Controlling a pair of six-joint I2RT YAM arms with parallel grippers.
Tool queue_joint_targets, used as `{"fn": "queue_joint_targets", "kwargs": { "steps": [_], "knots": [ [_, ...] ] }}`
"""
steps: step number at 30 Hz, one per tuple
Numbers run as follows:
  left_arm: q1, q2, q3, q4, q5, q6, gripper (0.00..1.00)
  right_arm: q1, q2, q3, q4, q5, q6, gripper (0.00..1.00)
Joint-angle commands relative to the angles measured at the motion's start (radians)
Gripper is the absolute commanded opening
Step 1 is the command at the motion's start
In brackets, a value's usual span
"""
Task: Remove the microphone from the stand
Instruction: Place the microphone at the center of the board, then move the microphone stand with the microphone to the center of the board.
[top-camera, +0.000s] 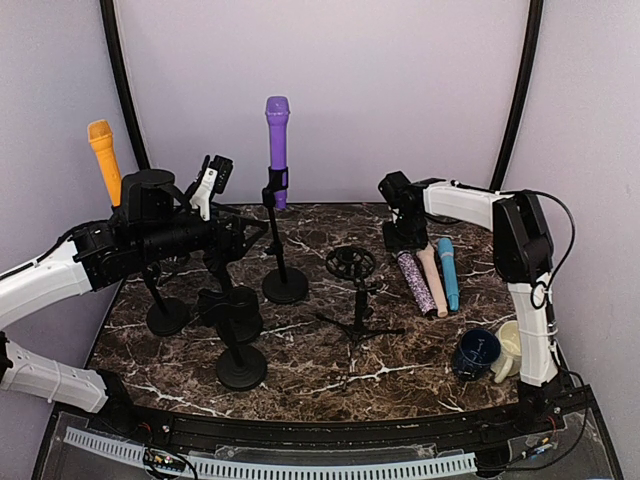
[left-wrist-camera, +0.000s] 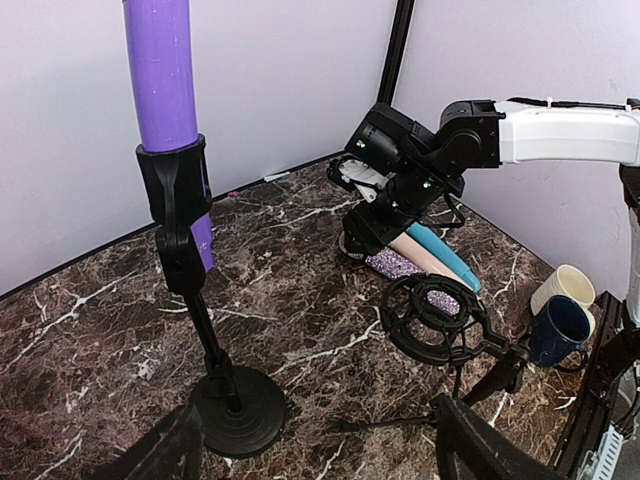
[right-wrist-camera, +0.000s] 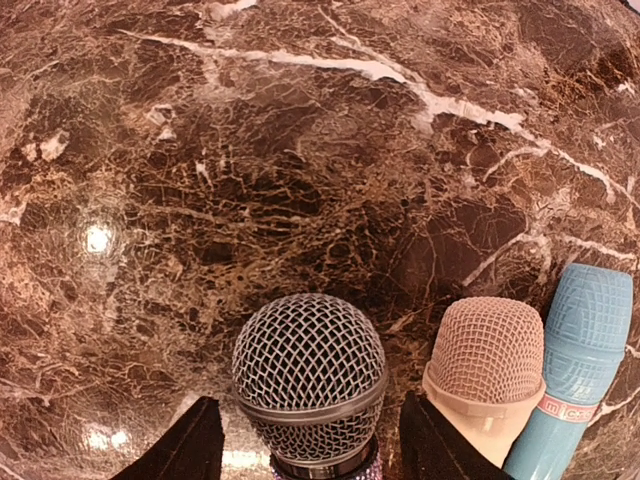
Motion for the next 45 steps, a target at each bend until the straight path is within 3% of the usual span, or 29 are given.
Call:
{"fn": "queue_joint_targets", "kwargs": {
  "steps": [1,5,19,33,40,45],
  "knots": [
    [0.005,-0.024,0.013,-0.002,-0.005,-0.004,0.82,-0.008,0.017,0.001,0.037,0.004,0.003,0.65],
    [0.005,-0.026,0.017,-0.004,-0.006,-0.004,0.82,-0.009,0.014,0.002,0.037,-0.003,0.000,0.70],
    [0.004,-0.027,0.027,-0.001,-0.007,-0.008,0.82,-0.009,-0.084,-0.005,0.072,-0.091,-0.022,0.71],
    [0.035,-0.002,0.043,-0.005,0.004,-0.040,0.84,-0.007,-0.286,-0.198,0.126,-0.079,-0.069,0.80],
    [0.149,0.061,0.103,0.016,0.215,-0.068,0.85,-0.007,-0.401,-0.317,0.208,-0.151,-0.038,0.81],
    [0.196,0.144,0.188,-0.011,0.285,-0.056,0.85,-0.007,-0.458,-0.360,0.228,-0.166,-0.027,0.81]
  ]
}}
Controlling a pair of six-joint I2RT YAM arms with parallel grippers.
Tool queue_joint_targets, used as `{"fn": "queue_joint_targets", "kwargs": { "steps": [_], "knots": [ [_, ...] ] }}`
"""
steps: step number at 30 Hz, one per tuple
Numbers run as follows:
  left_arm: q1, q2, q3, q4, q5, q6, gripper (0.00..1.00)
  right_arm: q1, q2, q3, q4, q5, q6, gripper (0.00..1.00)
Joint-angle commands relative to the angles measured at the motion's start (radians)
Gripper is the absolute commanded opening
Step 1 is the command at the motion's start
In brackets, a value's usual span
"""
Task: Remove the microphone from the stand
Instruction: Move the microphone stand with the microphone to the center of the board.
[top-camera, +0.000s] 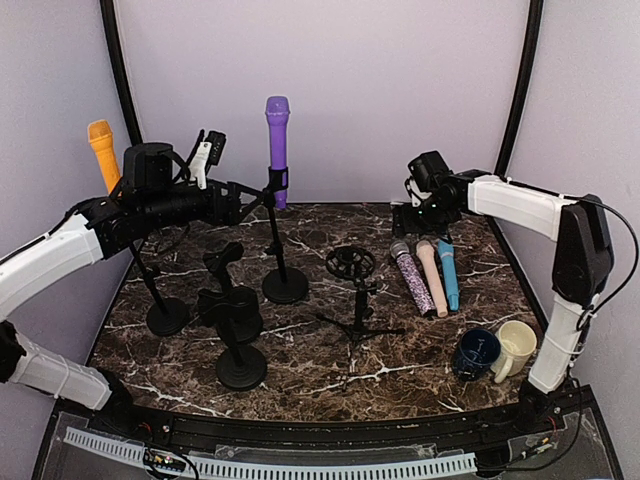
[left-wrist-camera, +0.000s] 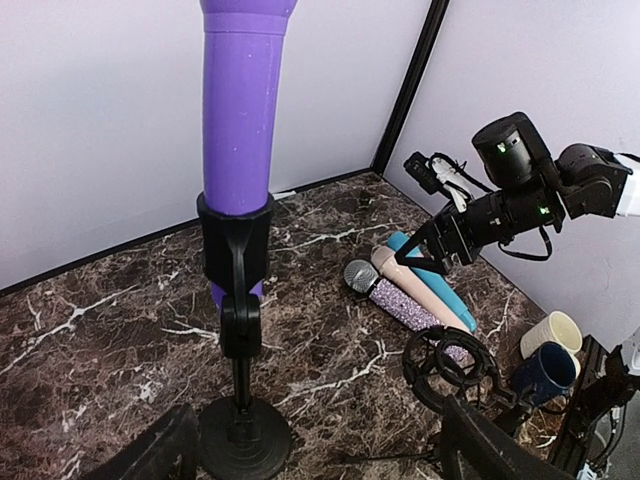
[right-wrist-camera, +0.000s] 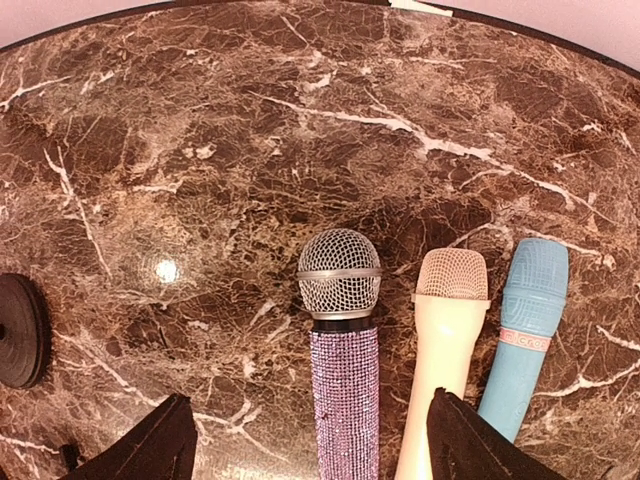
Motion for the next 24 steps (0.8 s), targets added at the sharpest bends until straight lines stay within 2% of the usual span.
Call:
{"fn": "queue_joint_targets", "kwargs": {
  "steps": [1,6,18,20,21,24],
  "knots": [
    [0.038,0.074,0.086,-0.024,0.108,0.002,0.85,-0.003,-0.067,-0.035,0.062,-0.030,0.020,0.81],
    [0.077,0.146,0.144,-0.026,0.169,0.005,0.85,-0.003,-0.123,-0.074,0.069,-0.042,0.022,0.81],
    [0.090,0.305,0.260,-0.101,0.143,0.077,0.83,-0.003,-0.248,-0.156,0.094,-0.059,0.031,0.80],
    [0.089,0.312,0.267,-0.098,0.146,0.091,0.77,-0.003,-0.262,-0.167,0.100,-0.058,0.035,0.80],
    [0.089,0.314,0.274,-0.099,0.149,0.098,0.71,-0.003,-0.266,-0.171,0.103,-0.058,0.035,0.80],
    [0.089,0.337,0.296,-0.125,0.140,0.129,0.64,-0.003,-0.279,-0.186,0.110,-0.059,0.039,0.80]
  ]
}}
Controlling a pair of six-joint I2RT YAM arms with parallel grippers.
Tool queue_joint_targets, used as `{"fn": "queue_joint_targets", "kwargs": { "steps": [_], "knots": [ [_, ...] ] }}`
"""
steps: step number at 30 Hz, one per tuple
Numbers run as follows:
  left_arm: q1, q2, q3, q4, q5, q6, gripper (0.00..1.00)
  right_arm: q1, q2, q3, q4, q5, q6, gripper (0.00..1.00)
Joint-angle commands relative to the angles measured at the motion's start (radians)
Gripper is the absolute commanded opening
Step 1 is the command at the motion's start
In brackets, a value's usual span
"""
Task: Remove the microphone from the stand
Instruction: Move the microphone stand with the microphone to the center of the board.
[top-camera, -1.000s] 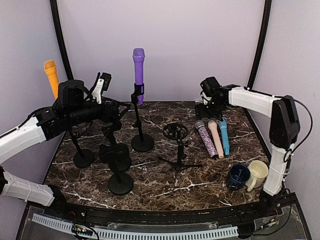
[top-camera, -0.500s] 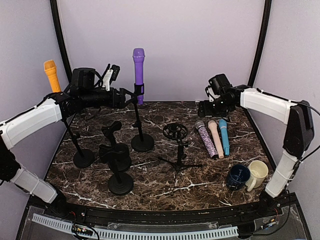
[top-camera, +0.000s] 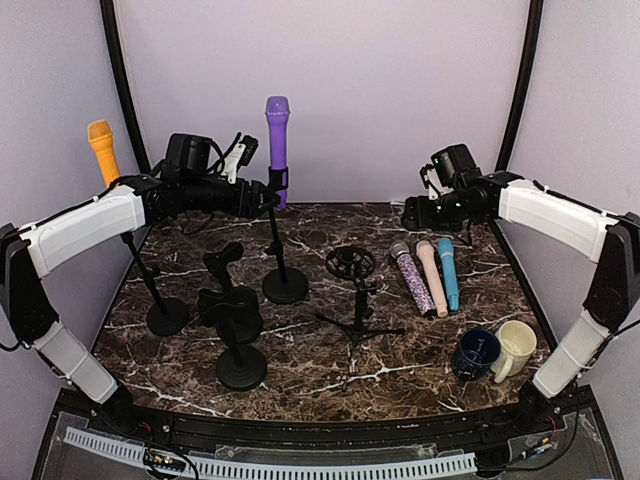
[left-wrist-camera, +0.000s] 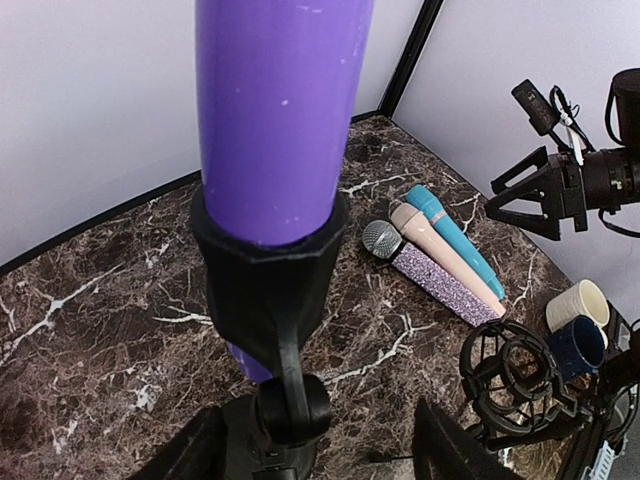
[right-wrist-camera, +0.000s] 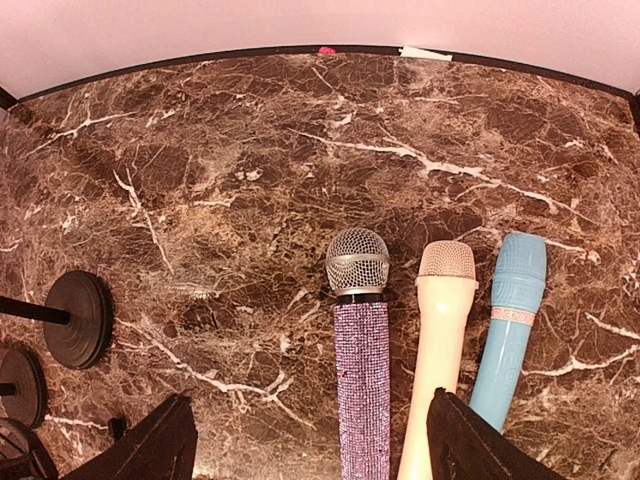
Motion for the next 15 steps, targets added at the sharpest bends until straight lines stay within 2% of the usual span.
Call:
{"fn": "queue_joint_targets", "kwargs": {
  "steps": [1,8,15],
  "knots": [
    [0.006,0.012,0.066,-0.040,-0.007,0.061,0.62,-0.003,-0.038,-0.026,0.041,-0.011,0.016,0.80],
    [0.006,0.046,0.089,-0.071,-0.015,0.088,0.48,-0.003,-0.051,-0.043,0.044,-0.011,0.020,0.80],
    [0.006,0.069,0.107,-0.080,-0.025,0.095,0.43,-0.003,-0.067,-0.055,0.048,-0.010,0.025,0.80]
  ]
}}
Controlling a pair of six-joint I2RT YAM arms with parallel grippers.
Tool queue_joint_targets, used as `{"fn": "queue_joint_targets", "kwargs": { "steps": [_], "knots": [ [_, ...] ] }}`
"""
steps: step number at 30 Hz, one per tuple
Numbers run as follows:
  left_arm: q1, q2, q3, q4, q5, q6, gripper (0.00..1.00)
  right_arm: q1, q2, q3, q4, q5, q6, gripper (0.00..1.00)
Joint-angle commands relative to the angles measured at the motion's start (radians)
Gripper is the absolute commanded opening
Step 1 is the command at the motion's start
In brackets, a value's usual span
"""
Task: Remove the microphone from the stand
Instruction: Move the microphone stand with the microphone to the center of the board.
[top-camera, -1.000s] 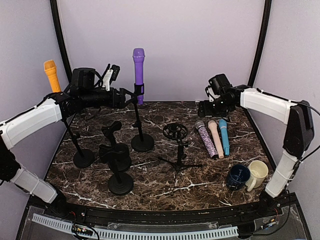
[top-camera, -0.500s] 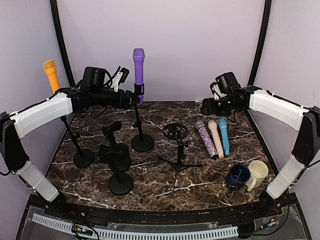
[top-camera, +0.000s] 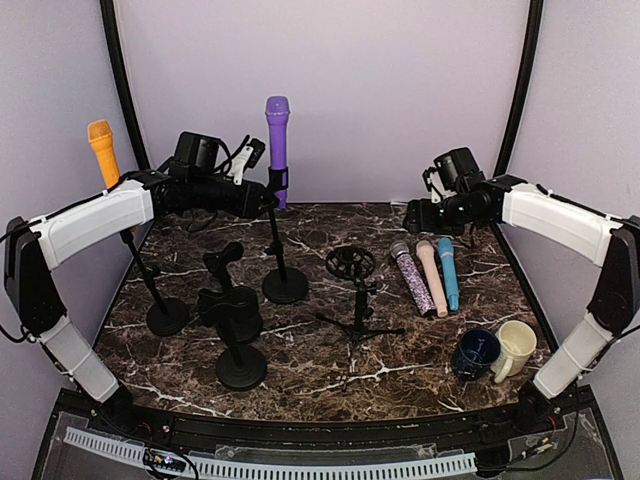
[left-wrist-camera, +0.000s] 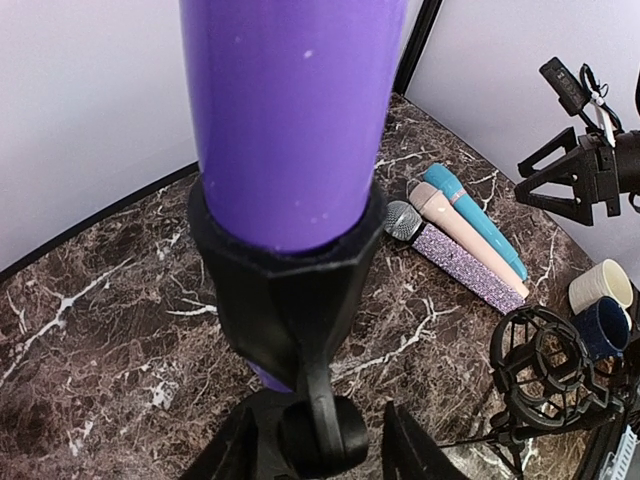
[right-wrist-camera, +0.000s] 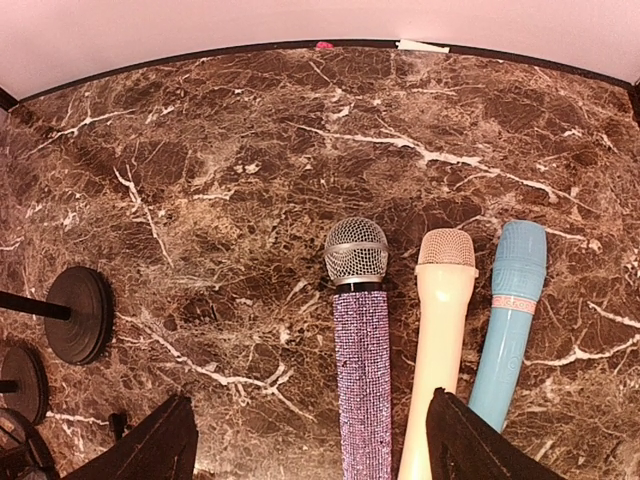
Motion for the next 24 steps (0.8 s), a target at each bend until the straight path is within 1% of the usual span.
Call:
{"fn": "queue_joint_targets", "kwargs": {
  "steps": [1,3,14,19,24],
  "knots": [
    [0.006,0.010,0.047,-0.022,-0.003,0.020,0.41,-0.003,-0.040,-0.013,0.035,-0.006,0.012,0.80],
    [0.006,0.018,0.055,-0.026,0.000,0.023,0.38,-0.003,-0.044,-0.016,0.036,-0.006,0.014,0.80],
    [0.006,0.016,0.057,0.009,0.054,0.065,0.10,-0.003,-0.078,-0.037,0.046,0.006,0.021,0.80],
    [0.004,0.014,0.055,0.050,0.130,0.098,0.01,-0.003,-0.099,-0.043,0.052,0.011,0.024,0.80],
    [0.002,0.018,0.064,0.098,0.208,0.098,0.00,-0.003,-0.128,-0.053,0.065,0.005,0.030,0.80]
  ]
}}
